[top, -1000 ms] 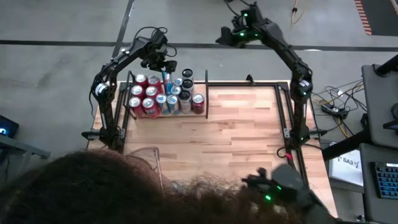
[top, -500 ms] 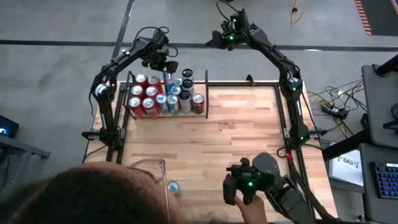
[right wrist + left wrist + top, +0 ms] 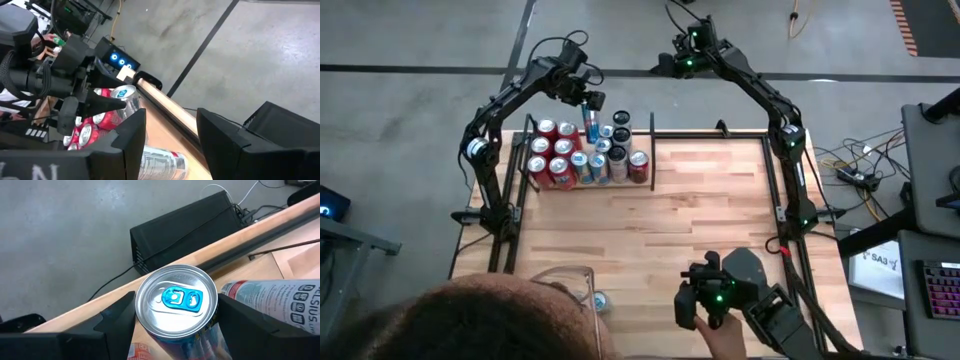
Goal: Place canned beverage on shelf
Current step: Put the blue soda can on the shelf aligned with the other blue soda can
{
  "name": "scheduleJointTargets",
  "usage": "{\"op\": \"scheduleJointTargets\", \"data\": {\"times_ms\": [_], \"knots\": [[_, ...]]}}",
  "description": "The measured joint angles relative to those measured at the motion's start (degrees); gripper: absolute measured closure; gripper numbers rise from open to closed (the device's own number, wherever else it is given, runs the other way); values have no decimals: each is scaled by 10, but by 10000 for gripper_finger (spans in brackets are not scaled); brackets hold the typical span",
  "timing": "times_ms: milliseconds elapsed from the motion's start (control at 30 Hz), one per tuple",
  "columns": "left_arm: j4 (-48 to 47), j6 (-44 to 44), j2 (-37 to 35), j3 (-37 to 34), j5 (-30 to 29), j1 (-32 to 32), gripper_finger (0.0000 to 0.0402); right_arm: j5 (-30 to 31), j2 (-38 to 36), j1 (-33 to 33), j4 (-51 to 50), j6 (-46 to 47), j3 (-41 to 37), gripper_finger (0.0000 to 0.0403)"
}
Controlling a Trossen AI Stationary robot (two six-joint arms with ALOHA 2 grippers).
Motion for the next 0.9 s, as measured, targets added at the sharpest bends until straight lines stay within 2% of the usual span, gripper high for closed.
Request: {"op": "scheduleJointTargets", "data": {"times_ms": [500,800,900], "knots": [[11,57,-29,0,0,-5,167,1,0,2,2,-10,0,241],[15,56,-92,0,0,-5,167,0,-1,3,20,-10,0,241],[33,54,-121,0,0,-6,167,-21,-3,5,54,-7,0,241]]}}
